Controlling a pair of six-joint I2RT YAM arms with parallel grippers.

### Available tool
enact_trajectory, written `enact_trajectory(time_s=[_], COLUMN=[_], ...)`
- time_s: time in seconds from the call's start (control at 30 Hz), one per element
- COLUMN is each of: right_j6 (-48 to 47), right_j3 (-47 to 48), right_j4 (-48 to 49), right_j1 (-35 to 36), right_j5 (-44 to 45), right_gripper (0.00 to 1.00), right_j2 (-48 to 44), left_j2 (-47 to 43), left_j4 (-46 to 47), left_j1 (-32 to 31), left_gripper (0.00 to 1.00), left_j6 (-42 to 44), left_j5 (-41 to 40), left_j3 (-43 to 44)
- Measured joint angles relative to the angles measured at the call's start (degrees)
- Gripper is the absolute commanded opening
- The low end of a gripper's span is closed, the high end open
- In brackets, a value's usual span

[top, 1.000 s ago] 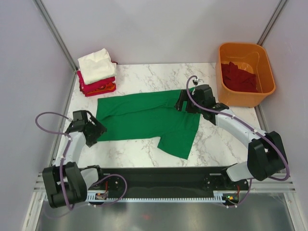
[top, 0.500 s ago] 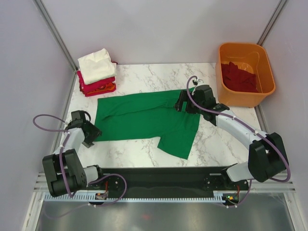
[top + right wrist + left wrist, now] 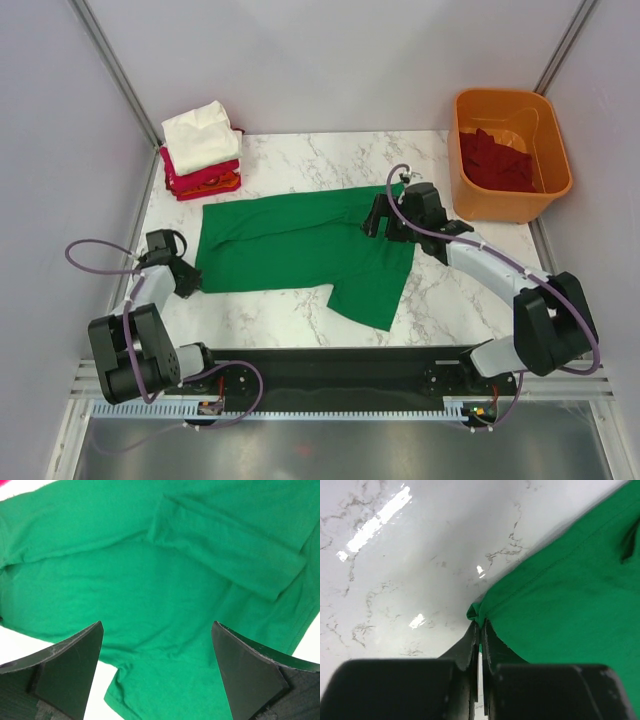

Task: Fold and stack the t-shirts
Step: Fold the tshirt

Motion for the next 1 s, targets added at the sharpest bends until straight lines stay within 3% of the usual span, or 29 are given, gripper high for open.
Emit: enact_trajectory(time_s=[0.13,0.5,0.67,0.8,0.93,1.0], right_j6=[1.88,13.94,20.24,25.14,29.33,30.82], right_j3=[-6.03,-24.98,-29.20,-31.23,-29.35,-28.20], right_j4=[-0.55,-14.03,-19.19,-18.38,-11.56,-8.63], right_j1=[0.68,4.46,10.54,16.50,24.83,27.71], right_j5=[0.26,5.90,5.62,5.29,5.29,5.51], right_gripper=[0.98,0.95,0.93,0.92,0.90,0.82], right_j2=[-3.67,-27.58,-34.47,-30.82,-23.39,-20.20], left_j2=[-2.95,-6.93,-9.84,-9.86,-9.88,-9.88], left_j4=[3.10,7.28,9.07,10.10,10.08,10.29], left_j1=[0.00,-0.04,-0.13,-0.15,-0.17,-0.17], left_gripper=[0.02,0.02,0.02,0.02,0.02,0.02], left_j6=[-0.28,-0.48,-0.52,-0.70,-0.76,-0.76], left_j5=[0.74,8.76,11.06,12.22,12.85,13.18], left_j3=[-2.69,-4.04,-4.17,-5.29,-5.92,-5.92])
